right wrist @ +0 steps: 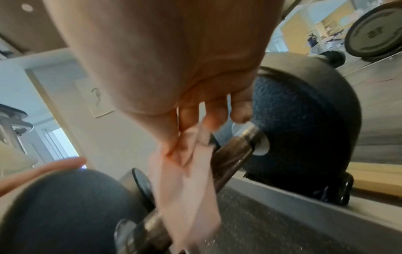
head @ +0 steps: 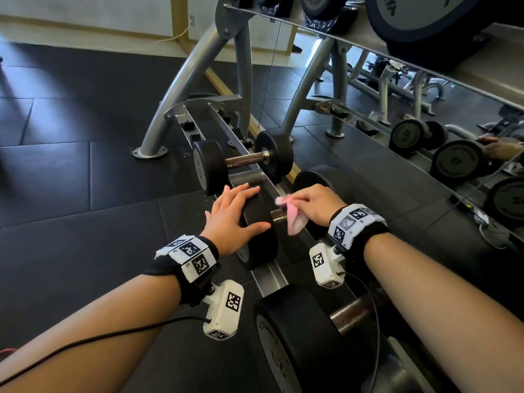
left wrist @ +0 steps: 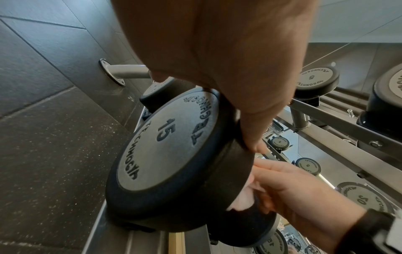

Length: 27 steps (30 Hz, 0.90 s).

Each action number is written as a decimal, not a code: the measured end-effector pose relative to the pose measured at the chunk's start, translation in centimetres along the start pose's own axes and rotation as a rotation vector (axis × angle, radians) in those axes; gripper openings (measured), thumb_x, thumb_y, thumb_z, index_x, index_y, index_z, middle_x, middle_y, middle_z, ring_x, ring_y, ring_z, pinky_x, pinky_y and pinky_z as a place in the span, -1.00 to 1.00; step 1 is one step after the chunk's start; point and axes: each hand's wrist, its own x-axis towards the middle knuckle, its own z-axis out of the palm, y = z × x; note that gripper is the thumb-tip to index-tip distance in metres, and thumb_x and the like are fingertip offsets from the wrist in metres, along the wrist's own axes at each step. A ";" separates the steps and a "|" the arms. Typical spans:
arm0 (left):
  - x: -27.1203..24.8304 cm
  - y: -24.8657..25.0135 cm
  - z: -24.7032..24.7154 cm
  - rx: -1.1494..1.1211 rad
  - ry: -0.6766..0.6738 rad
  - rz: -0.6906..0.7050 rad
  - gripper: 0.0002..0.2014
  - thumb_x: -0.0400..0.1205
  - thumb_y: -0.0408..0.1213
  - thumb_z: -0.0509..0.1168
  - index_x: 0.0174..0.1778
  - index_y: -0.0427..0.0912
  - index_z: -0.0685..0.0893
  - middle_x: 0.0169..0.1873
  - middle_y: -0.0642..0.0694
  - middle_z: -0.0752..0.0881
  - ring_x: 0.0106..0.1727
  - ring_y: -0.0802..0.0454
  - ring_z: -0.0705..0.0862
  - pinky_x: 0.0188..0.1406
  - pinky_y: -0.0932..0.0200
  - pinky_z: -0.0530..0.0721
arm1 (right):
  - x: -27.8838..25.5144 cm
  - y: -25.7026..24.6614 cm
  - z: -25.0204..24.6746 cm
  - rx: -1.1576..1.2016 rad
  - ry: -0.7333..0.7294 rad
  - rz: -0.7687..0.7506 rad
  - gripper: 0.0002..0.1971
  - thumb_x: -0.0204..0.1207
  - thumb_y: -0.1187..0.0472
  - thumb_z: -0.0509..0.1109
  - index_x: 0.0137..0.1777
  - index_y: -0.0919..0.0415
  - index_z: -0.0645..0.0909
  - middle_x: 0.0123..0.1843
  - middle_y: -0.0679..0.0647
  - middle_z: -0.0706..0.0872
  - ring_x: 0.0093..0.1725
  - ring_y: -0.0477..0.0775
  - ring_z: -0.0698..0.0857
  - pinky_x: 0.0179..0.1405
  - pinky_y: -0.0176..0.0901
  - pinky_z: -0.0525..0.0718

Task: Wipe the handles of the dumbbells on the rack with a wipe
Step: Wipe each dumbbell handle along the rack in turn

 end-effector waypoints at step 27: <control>-0.1 -0.1 0.4 -0.033 0.029 0.011 -0.24 0.55 0.08 0.44 0.62 0.34 0.20 0.68 0.25 0.08 0.73 0.03 -0.22 0.61 -0.52 -0.14 | 0.8 2.6 3.5 -0.103 0.197 -0.016 -0.91 0.55 0.13 0.49 -0.11 0.09 0.83 -0.41 -0.22 0.66 -0.32 -0.29 0.62 -0.22 -0.45 0.50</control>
